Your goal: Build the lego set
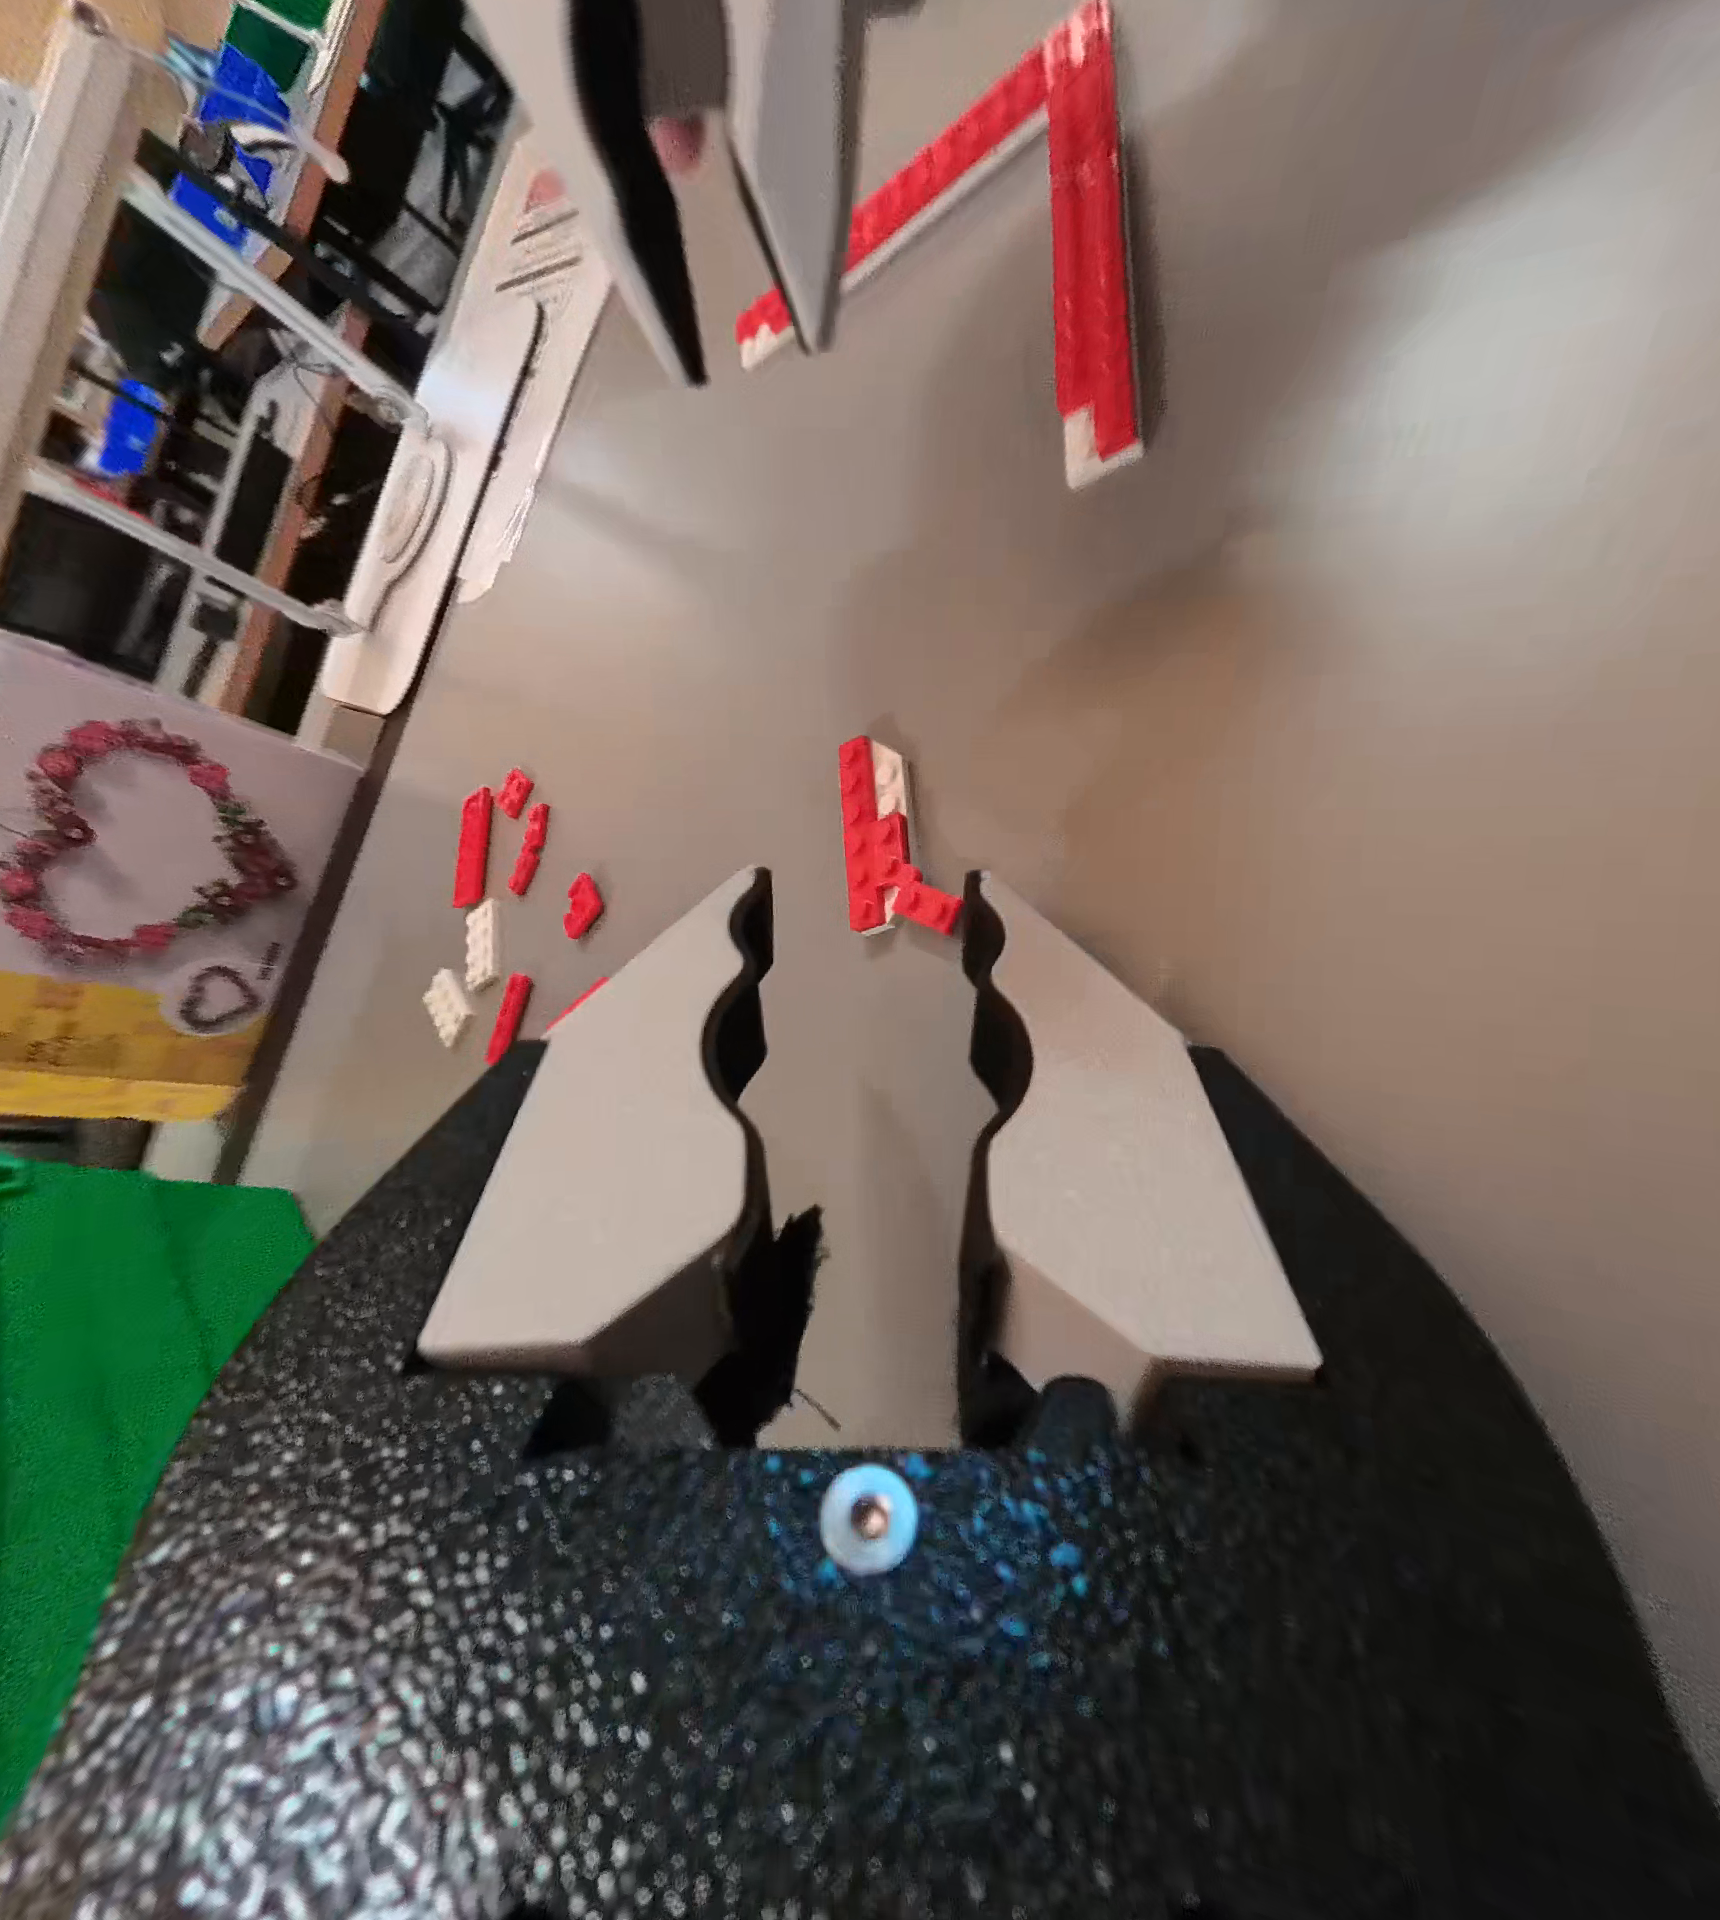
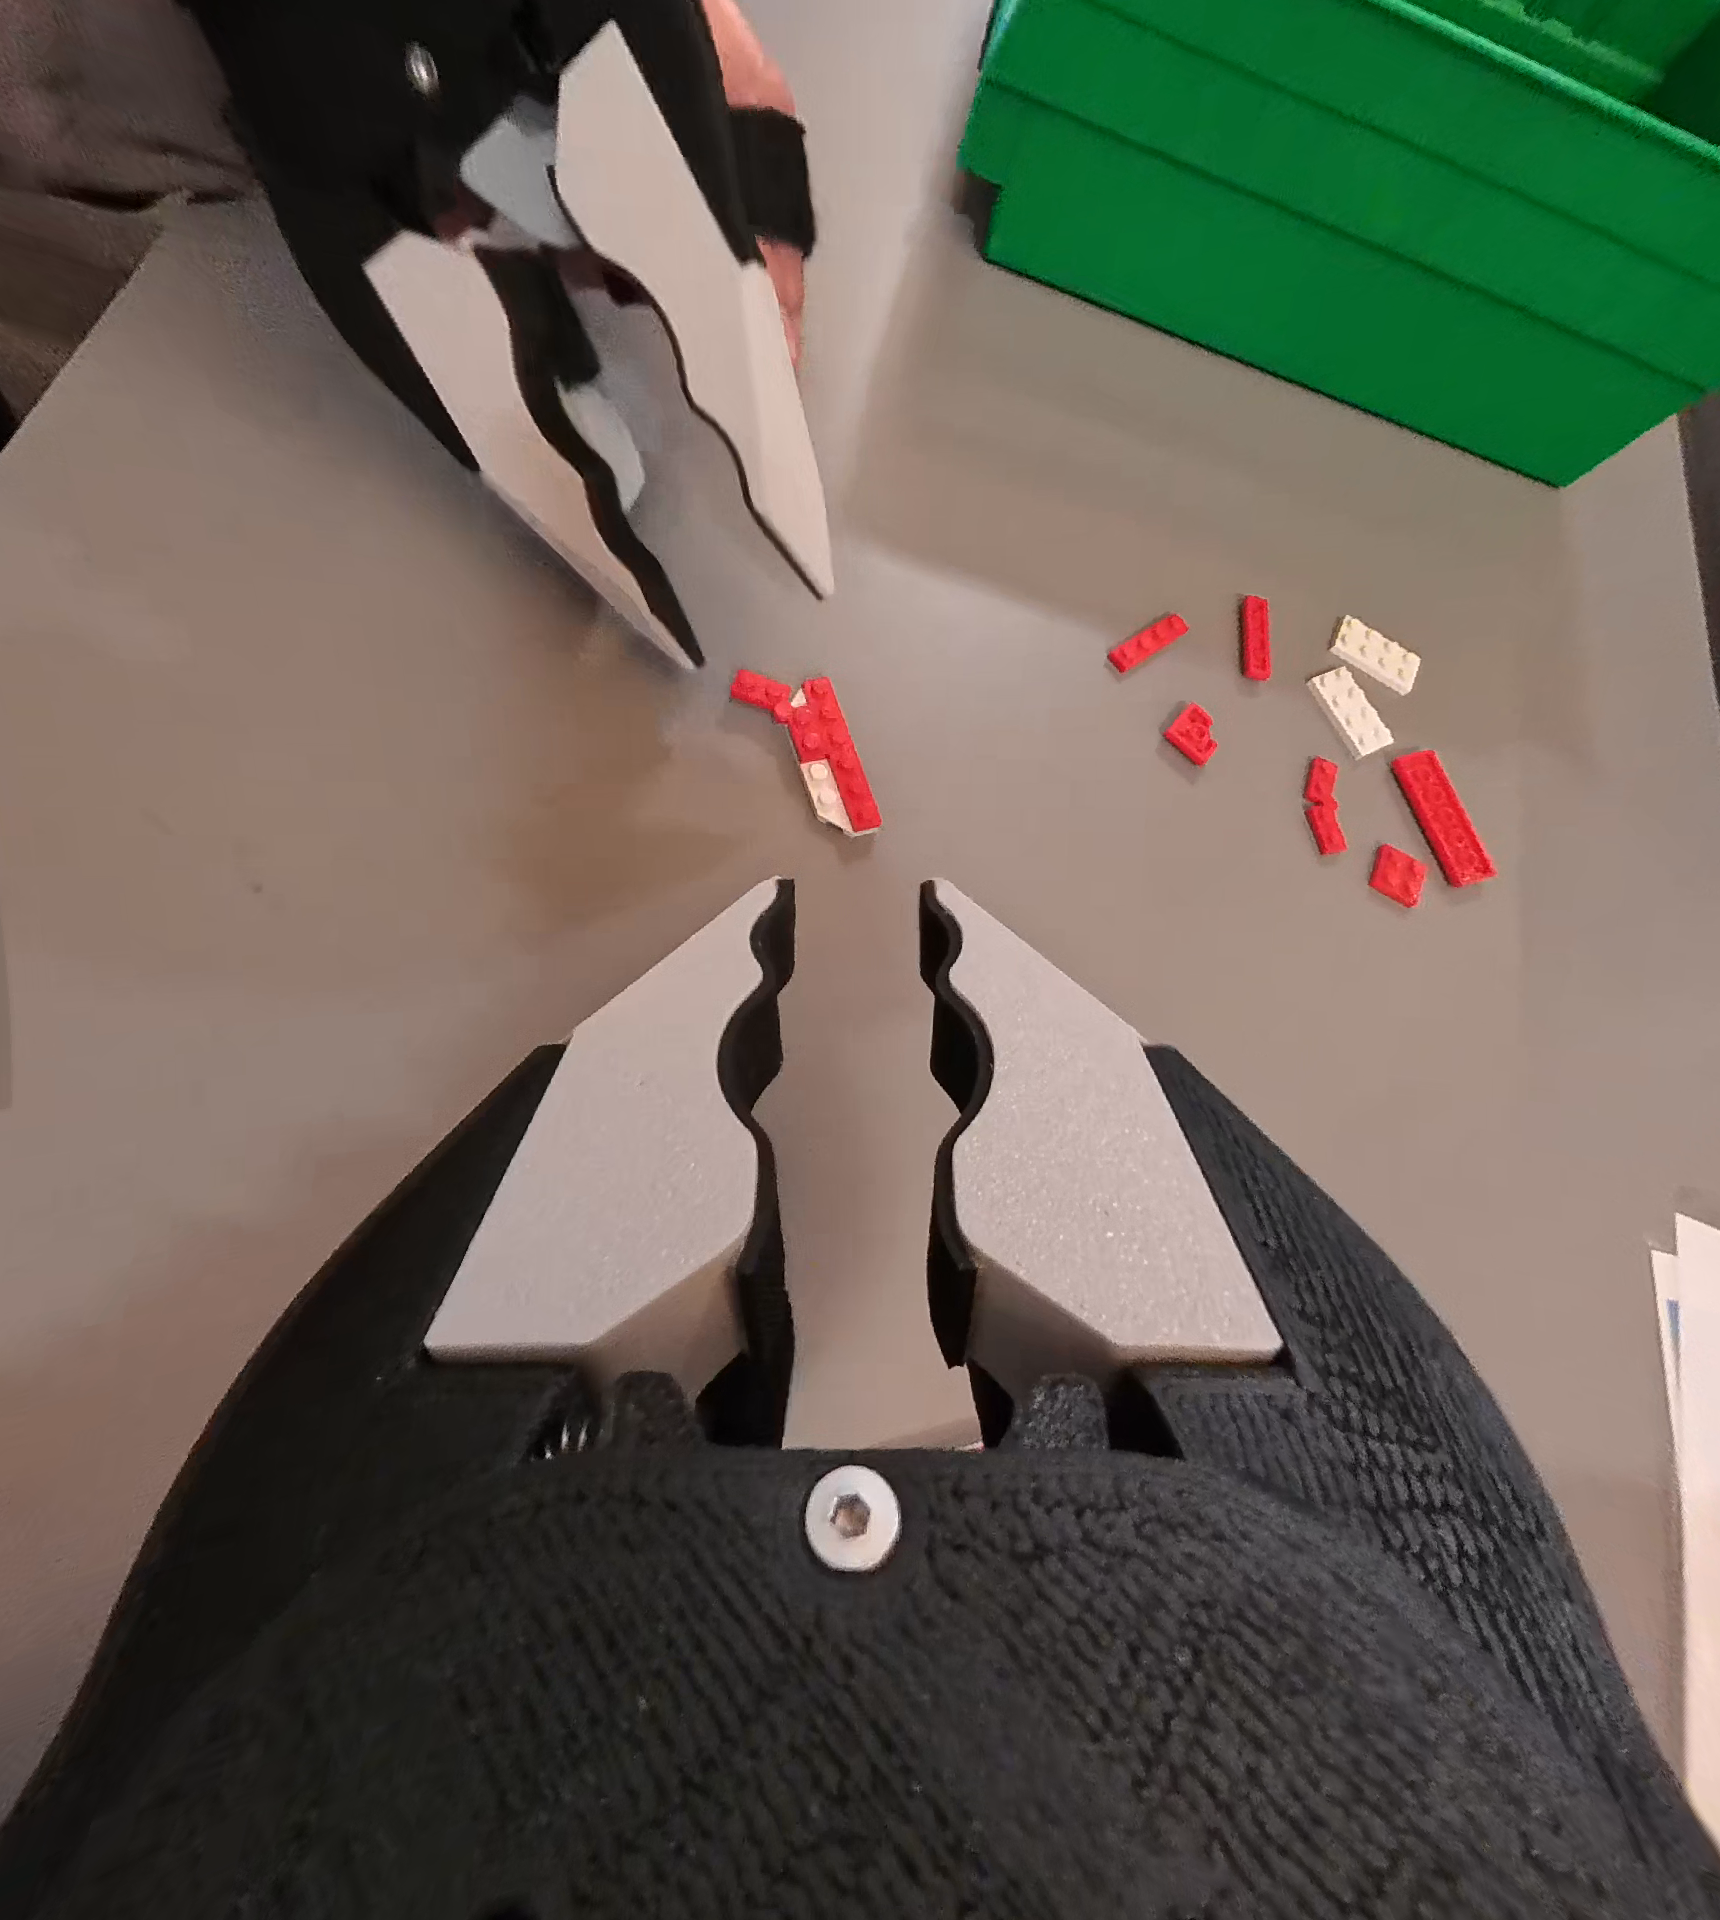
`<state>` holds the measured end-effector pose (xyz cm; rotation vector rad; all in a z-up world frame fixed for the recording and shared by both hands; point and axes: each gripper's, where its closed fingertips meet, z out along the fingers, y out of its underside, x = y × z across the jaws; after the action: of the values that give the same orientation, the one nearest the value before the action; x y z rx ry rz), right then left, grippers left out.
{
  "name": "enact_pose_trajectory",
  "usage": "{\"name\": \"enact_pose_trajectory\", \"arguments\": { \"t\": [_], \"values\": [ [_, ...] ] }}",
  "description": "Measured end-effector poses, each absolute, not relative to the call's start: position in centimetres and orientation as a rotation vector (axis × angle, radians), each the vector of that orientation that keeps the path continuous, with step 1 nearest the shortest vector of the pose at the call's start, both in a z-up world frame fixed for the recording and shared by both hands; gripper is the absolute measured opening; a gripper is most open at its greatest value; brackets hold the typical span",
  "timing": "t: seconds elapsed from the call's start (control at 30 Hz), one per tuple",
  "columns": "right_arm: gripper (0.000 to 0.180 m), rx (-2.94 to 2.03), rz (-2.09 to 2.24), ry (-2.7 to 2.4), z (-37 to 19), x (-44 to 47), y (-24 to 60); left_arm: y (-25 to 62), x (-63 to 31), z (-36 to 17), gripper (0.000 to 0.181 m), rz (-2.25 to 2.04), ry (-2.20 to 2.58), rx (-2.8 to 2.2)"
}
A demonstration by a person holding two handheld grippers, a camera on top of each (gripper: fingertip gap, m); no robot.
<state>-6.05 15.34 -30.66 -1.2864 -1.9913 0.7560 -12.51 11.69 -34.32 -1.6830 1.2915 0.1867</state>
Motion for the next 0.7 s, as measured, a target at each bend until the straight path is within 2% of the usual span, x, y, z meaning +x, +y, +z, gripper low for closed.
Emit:
{"name": "enact_pose_trajectory", "arguments": {
  "t": [0.03, 0.17, 0.37, 0.7],
  "values": [
    [0.023, -1.300, 0.765, -1.980, -30.7, -6.1, 15.5, 11.5, -12.6, -33.8, 0.036, 0.133, 1.259, -1.694],
    [0.025, -1.366, 0.764, -1.872, -30.8, -6.9, 17.2, 12.4, -13.8, -30.4, 0.036, 0.031, 1.019, -1.618],
    [0.026, -1.458, 0.699, -1.757, -31.8, -8.9, 20.2, 14.5, -18.5, -25.3, 0.032, 0.112, 0.539, -1.358],
    [0.027, -1.535, 0.583, -1.870, -34.7, -15.6, 27.7, 14.5, -20.6, -25.8, 0.031, 0.091, 0.473, -1.348]
  ]
}}
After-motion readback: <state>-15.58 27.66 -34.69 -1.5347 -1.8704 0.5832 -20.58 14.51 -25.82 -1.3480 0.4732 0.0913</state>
